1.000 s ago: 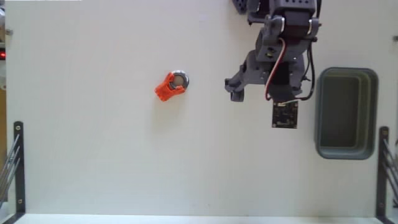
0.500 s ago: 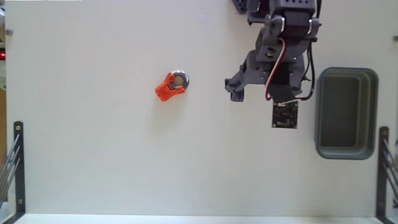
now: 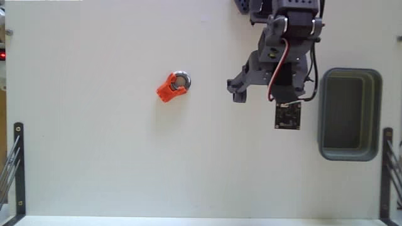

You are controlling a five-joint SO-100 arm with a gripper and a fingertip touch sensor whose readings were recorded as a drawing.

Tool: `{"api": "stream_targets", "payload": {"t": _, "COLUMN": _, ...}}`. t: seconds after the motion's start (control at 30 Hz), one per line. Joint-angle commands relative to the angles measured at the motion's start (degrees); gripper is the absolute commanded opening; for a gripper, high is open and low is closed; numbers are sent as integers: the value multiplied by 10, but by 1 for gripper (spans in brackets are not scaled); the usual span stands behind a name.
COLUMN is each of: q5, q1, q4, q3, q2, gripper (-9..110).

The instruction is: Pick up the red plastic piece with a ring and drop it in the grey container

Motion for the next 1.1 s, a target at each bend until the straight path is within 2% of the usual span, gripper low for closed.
{"api": "stream_targets", "payload": {"t": 0.0, "q5": 3, "q1": 12, "q4": -4, "q3": 3, "q2": 25, "gripper": 110}}
{"api": "stream_targets", "payload": {"t": 1.07, "q5": 3, "q1": 211, "q4": -4, "q3": 3, "q2": 25, "gripper": 110}}
